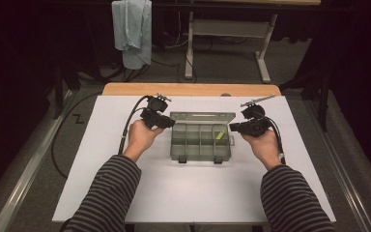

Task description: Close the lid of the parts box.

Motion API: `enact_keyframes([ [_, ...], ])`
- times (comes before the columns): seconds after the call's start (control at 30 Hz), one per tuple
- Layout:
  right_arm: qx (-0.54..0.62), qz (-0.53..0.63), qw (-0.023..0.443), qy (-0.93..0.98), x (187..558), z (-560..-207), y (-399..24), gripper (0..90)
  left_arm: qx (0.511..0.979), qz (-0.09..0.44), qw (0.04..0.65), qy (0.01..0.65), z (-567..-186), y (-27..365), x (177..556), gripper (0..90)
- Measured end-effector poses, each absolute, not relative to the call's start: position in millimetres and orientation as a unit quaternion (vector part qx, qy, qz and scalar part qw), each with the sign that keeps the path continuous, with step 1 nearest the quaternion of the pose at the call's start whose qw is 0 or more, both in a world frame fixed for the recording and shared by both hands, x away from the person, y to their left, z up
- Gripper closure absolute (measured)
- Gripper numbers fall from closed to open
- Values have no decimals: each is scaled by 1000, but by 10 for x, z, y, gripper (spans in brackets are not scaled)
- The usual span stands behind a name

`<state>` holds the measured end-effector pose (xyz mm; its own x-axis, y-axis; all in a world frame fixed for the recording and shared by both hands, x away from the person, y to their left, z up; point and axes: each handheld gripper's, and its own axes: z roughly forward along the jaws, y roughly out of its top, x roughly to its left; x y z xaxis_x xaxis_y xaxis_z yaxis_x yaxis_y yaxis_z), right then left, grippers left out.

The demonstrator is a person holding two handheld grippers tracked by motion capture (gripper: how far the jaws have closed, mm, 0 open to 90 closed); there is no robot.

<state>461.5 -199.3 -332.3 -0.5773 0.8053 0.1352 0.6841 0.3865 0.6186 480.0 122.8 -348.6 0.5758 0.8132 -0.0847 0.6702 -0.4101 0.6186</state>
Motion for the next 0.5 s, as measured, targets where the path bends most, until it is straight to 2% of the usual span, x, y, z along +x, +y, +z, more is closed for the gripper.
enact_keyframes([
  [0.27,445,327,92,828,4612,-3330,-1981,900,827,108,315,453,-3503,1324,4756,633],
  [0.5,443,329,91,829,4597,-3325,-1990,900,825,95,328,451,-3492,1374,4675,667],
])
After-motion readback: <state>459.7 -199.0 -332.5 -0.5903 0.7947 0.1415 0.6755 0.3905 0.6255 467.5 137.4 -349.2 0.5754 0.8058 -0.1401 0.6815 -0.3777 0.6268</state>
